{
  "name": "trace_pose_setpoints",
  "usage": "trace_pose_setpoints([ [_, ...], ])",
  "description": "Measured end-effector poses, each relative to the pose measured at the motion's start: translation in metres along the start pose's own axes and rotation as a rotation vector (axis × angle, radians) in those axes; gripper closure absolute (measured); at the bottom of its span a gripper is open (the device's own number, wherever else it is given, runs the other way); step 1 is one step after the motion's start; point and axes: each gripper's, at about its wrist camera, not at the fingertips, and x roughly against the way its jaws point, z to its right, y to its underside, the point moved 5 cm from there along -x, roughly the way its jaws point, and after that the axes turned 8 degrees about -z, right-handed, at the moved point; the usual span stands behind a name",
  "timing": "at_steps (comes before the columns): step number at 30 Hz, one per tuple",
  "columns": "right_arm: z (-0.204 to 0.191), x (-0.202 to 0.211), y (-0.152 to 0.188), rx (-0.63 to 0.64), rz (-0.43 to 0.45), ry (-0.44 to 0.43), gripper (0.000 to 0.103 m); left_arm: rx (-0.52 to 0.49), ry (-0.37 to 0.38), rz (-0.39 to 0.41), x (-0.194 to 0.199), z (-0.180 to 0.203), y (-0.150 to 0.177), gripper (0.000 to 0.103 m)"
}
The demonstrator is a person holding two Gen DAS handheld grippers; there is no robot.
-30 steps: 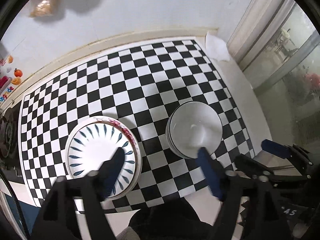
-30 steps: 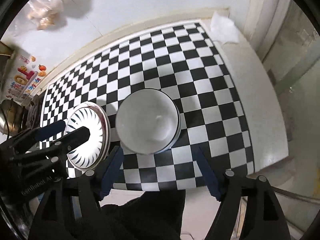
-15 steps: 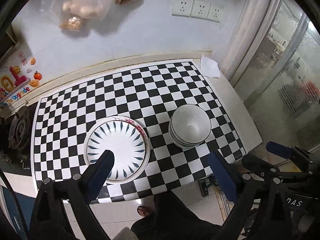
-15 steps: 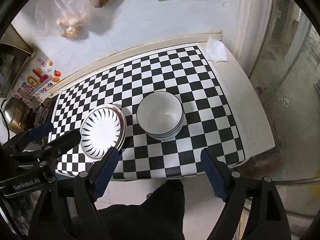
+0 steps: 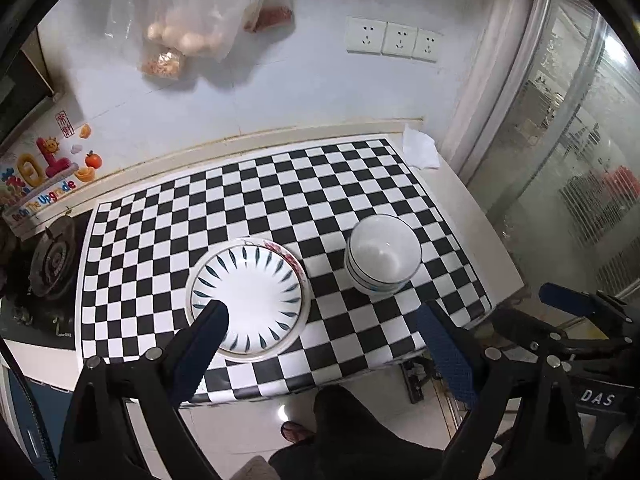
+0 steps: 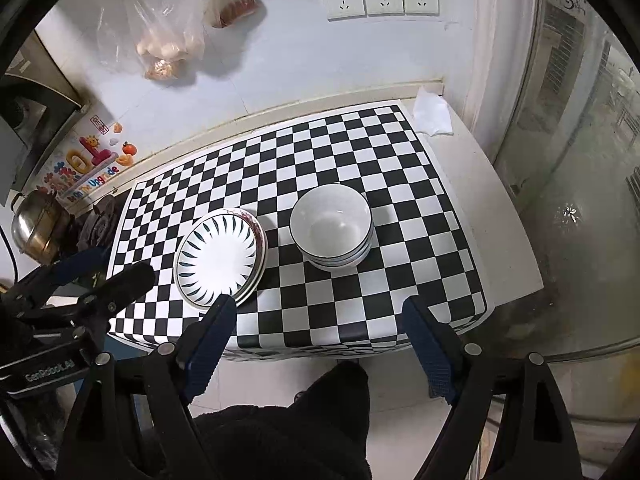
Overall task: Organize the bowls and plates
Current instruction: 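Move both grippers down to the rim of the bowl stack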
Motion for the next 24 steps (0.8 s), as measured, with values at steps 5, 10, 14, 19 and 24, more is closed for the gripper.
trace_pose_setpoints([
  [5,0.0,-0.001,-0.003,-0.01,0.002,-0.011,0.015,0.013,0.017,-0.005,-0.01,-0.005,-0.009,0.006],
  [10,0.009,-0.015,-0.019,-0.031,0.019,-0.034,0.01,0.003,0.027,-0.034,-0.038,-0.002,-0.025,0.006],
  [14,0.025,-0.04,-0.04,-0.043,0.041,-0.034,0.009,0.007,0.053,-0.06,-0.068,-0.001,-0.044,0.006],
  [19,0.056,-0.096,-0.067,-0.119,-0.032,-0.086,0.009,0.003,0.102,-0.157,-0.124,-0.004,-0.071,0.006],
  [24,0.088,-0.169,-0.081,-0.217,-0.158,-0.16,0.009,0.01,0.181,-0.325,-0.196,-0.002,-0.085,0.006],
])
